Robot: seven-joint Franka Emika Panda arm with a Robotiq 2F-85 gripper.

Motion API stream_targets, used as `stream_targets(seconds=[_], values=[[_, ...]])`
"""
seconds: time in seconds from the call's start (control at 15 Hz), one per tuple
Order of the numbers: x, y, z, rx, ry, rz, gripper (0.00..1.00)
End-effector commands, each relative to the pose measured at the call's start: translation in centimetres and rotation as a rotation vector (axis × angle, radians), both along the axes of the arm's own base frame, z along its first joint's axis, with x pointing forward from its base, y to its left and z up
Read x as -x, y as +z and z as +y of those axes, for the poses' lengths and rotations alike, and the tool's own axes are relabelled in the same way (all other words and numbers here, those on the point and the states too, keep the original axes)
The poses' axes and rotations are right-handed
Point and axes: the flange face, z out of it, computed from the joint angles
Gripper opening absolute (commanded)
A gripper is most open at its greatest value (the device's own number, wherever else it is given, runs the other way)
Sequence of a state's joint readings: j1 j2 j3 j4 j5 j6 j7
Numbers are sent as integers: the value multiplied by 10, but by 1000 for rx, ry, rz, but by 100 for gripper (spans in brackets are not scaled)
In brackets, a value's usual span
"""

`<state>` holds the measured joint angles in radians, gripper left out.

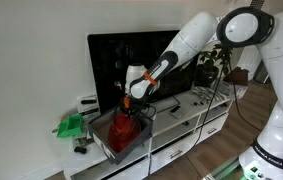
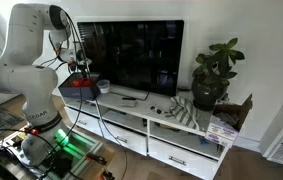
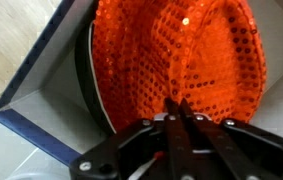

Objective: Hang the hat on the television

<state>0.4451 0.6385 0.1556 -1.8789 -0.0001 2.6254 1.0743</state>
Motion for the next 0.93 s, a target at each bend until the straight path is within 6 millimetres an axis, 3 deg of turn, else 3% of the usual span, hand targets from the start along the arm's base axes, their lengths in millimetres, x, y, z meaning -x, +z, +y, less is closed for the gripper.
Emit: stream_targets(seconds=[0.0,0.47,0.87], values=[[11,31,14,25,11,-24,1],[48,102,47,115,29,-134,2],[84,165,62,232,-6,-255,2]])
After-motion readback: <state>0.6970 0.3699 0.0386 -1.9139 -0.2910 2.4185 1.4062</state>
